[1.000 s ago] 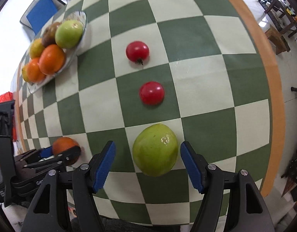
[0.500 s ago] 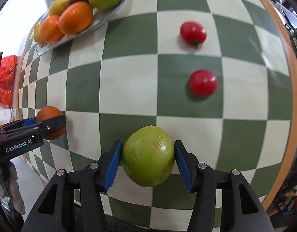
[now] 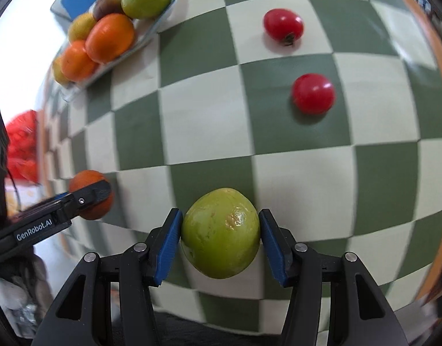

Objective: Organize fruits
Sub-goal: 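Carry both fruits onto the plate and open both tools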

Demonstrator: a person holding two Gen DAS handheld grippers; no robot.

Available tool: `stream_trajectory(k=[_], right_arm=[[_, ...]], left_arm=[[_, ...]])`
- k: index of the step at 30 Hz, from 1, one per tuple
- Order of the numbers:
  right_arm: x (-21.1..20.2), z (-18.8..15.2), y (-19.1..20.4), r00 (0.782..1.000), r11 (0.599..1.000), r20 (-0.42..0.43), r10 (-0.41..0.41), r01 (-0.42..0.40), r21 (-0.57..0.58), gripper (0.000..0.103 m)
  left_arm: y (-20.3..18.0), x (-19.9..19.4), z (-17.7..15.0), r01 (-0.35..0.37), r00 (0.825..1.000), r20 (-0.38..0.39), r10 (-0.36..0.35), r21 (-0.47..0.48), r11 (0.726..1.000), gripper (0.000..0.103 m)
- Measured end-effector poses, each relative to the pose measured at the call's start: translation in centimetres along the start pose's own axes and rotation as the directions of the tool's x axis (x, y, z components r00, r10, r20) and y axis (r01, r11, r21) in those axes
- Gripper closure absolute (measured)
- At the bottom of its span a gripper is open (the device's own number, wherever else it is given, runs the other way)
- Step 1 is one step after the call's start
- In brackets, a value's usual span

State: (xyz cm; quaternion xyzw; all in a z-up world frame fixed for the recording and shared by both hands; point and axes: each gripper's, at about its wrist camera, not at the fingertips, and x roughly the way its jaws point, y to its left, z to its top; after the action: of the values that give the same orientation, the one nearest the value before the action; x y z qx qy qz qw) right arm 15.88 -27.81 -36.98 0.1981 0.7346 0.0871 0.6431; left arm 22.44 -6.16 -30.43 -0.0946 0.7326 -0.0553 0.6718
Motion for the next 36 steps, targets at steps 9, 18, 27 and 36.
stream_trajectory(k=[9,18,27,36], right_arm=[[-5.3,5.2,5.1,0.982,0.988,0.107,0.154,-0.151,-0.041,0.046],[-10.1,18.2,10.3,0.952,0.993,0.295,0.086,-0.057,-0.104,0.046],[-6.9,25.9,11.2,0.960,0.990,0.273,-0.062,0.095,-0.108,0.046],[-3.8,26.4,10.7,0.973,0.985,0.204,-0.104,0.128,-0.111,0.045]], left_arm=[[1.9,-10.2,8.4,0.076,0.979,0.190,-0.075,0.004,0.997,0.050],[4.7,-9.7,20.7,-0.007,0.979,0.203,0.016,-0.044,0.999,0.050],[7.6,-3.6,26.4,-0.102,0.994,0.044,0.104,-0.053,0.993,0.050],[8.9,-1.0,25.7,-0.091,0.995,-0.037,0.089,-0.045,0.995,0.049]])
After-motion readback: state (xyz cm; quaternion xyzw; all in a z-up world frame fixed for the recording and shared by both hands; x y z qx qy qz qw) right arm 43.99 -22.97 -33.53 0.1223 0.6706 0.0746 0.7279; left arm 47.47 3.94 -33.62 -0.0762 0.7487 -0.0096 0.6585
